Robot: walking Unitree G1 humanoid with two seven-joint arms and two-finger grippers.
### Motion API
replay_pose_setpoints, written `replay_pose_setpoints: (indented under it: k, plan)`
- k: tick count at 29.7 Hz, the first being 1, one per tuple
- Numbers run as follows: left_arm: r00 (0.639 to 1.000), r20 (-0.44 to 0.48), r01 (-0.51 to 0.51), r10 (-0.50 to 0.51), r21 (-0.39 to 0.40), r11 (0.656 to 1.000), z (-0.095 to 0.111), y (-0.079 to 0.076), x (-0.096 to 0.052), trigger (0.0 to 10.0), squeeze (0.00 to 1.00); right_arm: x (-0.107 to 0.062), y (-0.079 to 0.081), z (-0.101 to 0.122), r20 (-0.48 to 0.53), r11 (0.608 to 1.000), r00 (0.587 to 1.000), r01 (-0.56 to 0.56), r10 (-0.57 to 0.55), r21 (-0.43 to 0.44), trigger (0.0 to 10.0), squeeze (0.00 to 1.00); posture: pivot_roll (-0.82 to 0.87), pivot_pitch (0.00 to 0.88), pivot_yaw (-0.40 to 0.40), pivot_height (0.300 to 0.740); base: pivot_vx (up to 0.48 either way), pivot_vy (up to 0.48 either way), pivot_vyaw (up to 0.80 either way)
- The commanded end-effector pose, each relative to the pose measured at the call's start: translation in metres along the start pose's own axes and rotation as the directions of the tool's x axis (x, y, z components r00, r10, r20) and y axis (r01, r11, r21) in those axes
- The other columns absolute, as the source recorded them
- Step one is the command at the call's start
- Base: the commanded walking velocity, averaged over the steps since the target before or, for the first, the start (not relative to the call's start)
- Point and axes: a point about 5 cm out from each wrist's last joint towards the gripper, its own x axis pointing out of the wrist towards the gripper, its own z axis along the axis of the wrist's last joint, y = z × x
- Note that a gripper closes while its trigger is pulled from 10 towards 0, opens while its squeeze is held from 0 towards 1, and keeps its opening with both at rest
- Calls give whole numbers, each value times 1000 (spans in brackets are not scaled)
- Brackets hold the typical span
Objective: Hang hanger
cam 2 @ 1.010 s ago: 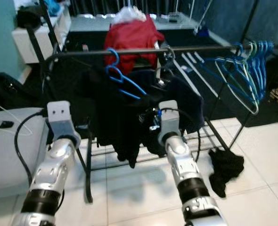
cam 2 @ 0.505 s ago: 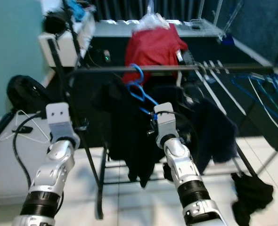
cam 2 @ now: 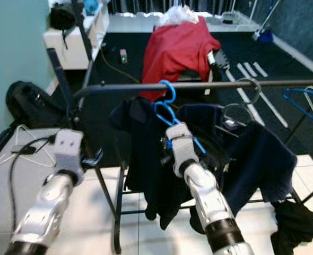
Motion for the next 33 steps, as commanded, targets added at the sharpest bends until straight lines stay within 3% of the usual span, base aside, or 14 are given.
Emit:
replay_pose_setpoints:
  k: [1,2,6,7,8,10,12,13,14,15,21,22,33]
  plan:
    - [999,26,45,-45,-11,999,6,1,-4,10000,0,-1,5,4,13,1000,1000,-26,26,0,10000,0,-23,134,-16,740,0,0,0]
    - [991,53,121,-120,-16,993,9,-1,-12,10000,0,-6,4,8,33,1000,999,-22,22,-5,10000,0,-21,140,-20,740,0,0,0]
    - [970,103,223,-221,-5,975,19,-8,-24,10000,0,-20,0,24,115,998,993,29,-24,-48,10000,0,-29,149,-28,740,0,0,0]
    - [970,103,223,-221,-5,975,19,-8,-24,10000,0,-20,0,24,115,998,993,29,-24,-48,10000,0,-29,149,-28,740,0,0,0]
    - [962,125,241,-243,28,970,26,-13,-23,10000,0,-26,-4,37,163,993,983,100,-88,-64,10000,0,-31,150,-28,740,0,0,0]
    - [962,125,241,-243,28,970,26,-13,-23,10000,0,-26,-4,37,163,993,983,100,-88,-64,10000,0,-31,150,-28,740,0,0,0]
    - [961,169,216,-217,25,976,41,-21,-13,10000,0,-33,-14,58,241,977,954,202,-181,-65,10000,35,-41,161,-20,740,0,0,0]
    - [962,183,205,-202,5,979,46,-24,-9,10000,0,-34,-18,64,258,970,944,232,-207,-68,10000,537,-41,162,-18,740,0,0,0]
    - [962,183,205,-202,5,979,46,-24,-9,10000,0,-34,-18,64,258,970,944,232,-207,-68,10000,537,-41,162,-18,740,0,0,0]
    - [962,189,203,-197,-10,979,49,-27,-5,10000,0,-33,-22,65,259,968,941,243,-219,-65,10000,1000,-41,163,-14,740,0,0,0]
    - [957,186,228,-221,-21,973,52,-37,5,10000,0,-19,-34,74,251,962,939,260,-233,-81,10000,1000,-42,174,-4,740,0,0,0]
    - [955,185,238,-232,-14,971,53,-41,8,10000,0,-13,-37,78,252,960,939,266,-236,-91,10000,16,-41,174,-3,740,0,0,0]
    - [942,189,280,-276,10,960,58,-53,17,10000,0,15,-43,84,245,970,948,229,-204,-76,10000,0,-19,178,7,740,0,0,0]
